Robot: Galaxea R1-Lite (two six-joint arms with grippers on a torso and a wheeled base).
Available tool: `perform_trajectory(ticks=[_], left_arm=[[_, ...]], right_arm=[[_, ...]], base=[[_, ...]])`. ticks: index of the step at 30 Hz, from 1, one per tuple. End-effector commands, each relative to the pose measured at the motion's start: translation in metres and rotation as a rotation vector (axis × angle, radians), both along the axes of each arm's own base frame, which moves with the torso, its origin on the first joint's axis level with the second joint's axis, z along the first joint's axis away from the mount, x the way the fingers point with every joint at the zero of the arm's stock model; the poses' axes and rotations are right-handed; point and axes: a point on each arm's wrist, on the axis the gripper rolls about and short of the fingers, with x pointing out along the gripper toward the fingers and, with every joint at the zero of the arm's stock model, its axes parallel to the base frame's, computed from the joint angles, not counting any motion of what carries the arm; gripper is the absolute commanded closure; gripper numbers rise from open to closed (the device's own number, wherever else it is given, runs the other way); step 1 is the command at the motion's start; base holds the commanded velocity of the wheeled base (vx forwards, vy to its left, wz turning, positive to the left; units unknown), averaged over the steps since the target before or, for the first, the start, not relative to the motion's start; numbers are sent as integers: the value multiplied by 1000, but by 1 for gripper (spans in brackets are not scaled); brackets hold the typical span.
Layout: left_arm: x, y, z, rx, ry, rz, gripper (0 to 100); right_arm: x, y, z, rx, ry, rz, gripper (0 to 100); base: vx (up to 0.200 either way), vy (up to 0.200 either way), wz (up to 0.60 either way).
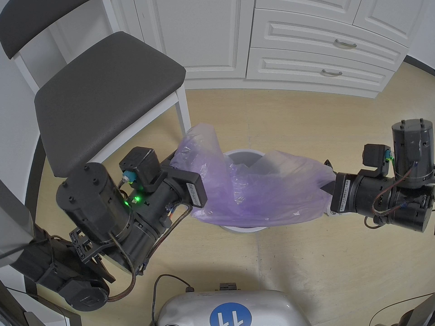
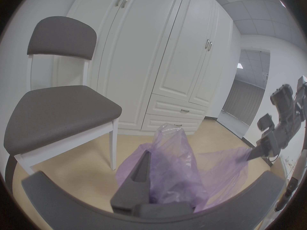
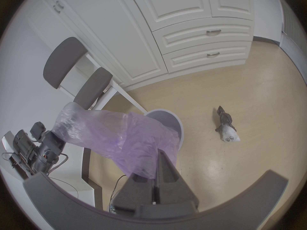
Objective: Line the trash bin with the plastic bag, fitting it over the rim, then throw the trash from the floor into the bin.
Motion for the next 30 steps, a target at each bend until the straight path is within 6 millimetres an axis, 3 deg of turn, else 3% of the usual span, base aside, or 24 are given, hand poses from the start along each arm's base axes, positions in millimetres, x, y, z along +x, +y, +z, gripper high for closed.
perform_trajectory(ticks=[1, 6, 9, 15, 26, 30], left_arm=[[10, -5, 12, 1, 18, 8, 100], [21, -14, 17, 7, 75, 4, 100], [27, -21, 12, -66, 134, -12, 100], [32, -24, 9, -74, 145, -6, 100], [34, -24, 8, -60, 142, 7, 100], [44, -24, 3, -57, 142, 27, 100]], right_arm=[[6, 4, 18, -14, -30, 32, 100], [11, 8, 17, 1, -21, 74, 100], [12, 14, 5, -23, 16, 80, 100], [15, 20, -1, -8, -4, 93, 100], [39, 36, -25, 2, -27, 75, 100], [51, 44, -38, 6, -20, 67, 100]], base=[[0, 0, 0], [0, 0, 0], [0, 0, 0], [0, 0, 0], [0, 0, 0], [0, 0, 0]])
